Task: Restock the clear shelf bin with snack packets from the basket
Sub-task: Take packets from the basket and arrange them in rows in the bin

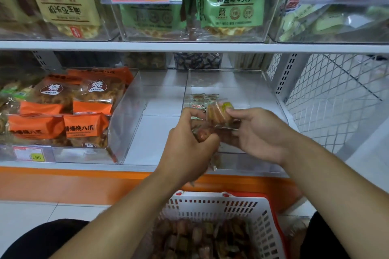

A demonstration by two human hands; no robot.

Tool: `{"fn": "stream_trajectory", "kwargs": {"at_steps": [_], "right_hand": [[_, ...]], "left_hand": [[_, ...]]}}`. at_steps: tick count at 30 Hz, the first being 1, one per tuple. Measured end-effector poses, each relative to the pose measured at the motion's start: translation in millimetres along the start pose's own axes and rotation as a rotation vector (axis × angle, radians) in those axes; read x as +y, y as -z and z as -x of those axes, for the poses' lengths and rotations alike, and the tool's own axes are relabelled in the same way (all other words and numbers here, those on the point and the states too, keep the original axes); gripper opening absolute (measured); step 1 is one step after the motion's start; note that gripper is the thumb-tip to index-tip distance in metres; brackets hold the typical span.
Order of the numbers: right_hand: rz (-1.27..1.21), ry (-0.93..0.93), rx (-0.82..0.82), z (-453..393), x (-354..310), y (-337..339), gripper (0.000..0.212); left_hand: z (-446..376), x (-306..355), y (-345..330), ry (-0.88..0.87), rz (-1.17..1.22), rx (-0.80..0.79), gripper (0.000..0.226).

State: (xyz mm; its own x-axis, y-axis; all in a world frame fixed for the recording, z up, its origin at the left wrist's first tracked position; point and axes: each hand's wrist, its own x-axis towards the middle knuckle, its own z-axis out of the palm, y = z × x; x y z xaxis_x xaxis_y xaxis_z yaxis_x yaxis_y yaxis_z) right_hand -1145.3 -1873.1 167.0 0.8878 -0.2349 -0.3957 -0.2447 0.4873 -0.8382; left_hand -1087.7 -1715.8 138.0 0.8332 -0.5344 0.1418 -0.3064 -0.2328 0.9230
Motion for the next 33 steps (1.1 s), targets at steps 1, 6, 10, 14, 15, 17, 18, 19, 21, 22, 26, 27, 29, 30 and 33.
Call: {"fn": "stream_trajectory", "kwargs": {"at_steps": [1,6,10,14,15,17,18,19,21,22,26,27,29,30,33], "right_hand": [[-0.013,0.029,0.063,-10,-7,4,0.032],[0.143,0.118,0.44,-84,-22,31,0.018],[0.225,0.063,0.558,-134,-12,54,0.027],[0.46,0.087,0.572,-174,-8,72,0.027],[0.497,0.097,0.555,-182,-8,74,0.025],[0.548,0.105,0.513,-193,-5,77,0.015],[0.576,0.098,0.493,-199,-5,78,0.01],[0.617,0.078,0.482,-203,-4,79,0.01],[0.758,0.049,0.543,-210,-4,81,0.012],[0.818,0.049,0.6,-212,-4,83,0.017],[0.767,0.114,0.682,-213,-1,84,0.069],[0.755,0.125,0.685,-212,0,84,0.073],[0.733,0.134,0.654,-214,3,84,0.073],[0.749,0.14,0.648,-216,5,85,0.07],[0.827,0.188,0.703,-215,6,88,0.059]], "left_hand": [[-5,1,-3,0.018,0.001,-0.009,0.034],[-28,-1,-21,0.206,0.184,-0.065,0.03],[-46,-6,-31,0.294,0.178,-0.139,0.045],[-59,-17,-35,0.372,0.216,-0.164,0.039],[-61,-19,-36,0.403,0.273,-0.167,0.032],[-63,-21,-36,0.444,0.358,-0.172,0.026],[-64,-23,-37,0.453,0.378,-0.174,0.024],[-64,-23,-37,0.457,0.394,-0.174,0.023],[-65,-25,-39,0.451,0.407,-0.173,0.022],[-65,-26,-40,0.445,0.399,-0.172,0.022],[-66,-27,-43,0.446,0.389,-0.167,0.021],[-66,-26,-43,0.45,0.387,-0.161,0.021],[-66,-26,-43,0.452,0.369,-0.146,0.023],[-66,-26,-44,0.453,0.365,-0.14,0.024],[-66,-27,-44,0.453,0.374,-0.128,0.023]]}}
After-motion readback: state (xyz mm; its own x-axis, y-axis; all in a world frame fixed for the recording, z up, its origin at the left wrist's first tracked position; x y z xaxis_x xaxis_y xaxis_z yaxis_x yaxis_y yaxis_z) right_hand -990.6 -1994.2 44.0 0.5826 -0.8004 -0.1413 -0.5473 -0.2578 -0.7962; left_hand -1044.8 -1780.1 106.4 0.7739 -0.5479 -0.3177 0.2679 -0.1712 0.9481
